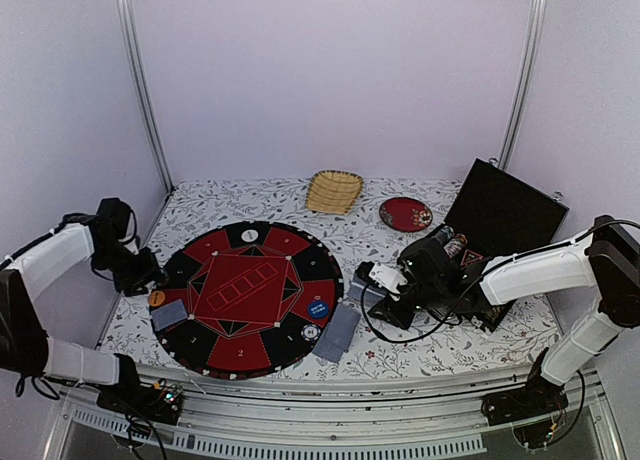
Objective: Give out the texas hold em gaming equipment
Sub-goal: Place the poker card at the center of the board.
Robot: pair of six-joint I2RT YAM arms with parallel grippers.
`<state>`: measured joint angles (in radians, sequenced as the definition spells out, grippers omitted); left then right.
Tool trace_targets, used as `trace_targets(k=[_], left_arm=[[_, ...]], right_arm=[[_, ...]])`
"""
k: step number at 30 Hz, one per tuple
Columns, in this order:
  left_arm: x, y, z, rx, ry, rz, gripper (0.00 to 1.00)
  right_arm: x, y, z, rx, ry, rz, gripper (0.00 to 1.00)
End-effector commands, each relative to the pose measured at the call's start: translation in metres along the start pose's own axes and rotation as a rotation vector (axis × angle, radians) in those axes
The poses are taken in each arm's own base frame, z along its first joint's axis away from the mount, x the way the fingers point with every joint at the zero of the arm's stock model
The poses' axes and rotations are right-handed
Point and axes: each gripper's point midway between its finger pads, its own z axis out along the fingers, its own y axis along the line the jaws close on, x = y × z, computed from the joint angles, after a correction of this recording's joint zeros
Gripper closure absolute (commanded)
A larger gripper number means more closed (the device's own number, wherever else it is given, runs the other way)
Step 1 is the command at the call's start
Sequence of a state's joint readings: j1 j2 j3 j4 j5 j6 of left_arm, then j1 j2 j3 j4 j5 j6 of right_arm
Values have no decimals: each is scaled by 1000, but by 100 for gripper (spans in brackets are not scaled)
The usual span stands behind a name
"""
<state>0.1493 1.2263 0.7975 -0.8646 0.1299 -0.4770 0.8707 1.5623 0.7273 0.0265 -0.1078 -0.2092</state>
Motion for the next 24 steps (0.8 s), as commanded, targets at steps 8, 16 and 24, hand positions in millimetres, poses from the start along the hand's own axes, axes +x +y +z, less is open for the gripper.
trace_targets(k=[8,16,24], left_arm=[[85,-228,-33,562,-16,621,42],[108,-250,-43,646,-21,748,43],[112,-246,-41,641,-32,762,42]], right_arm=[[11,-9,14,34,98,43,64],[17,-32,25,123,189,137,64],[32,-47,32,95,238,176,63]])
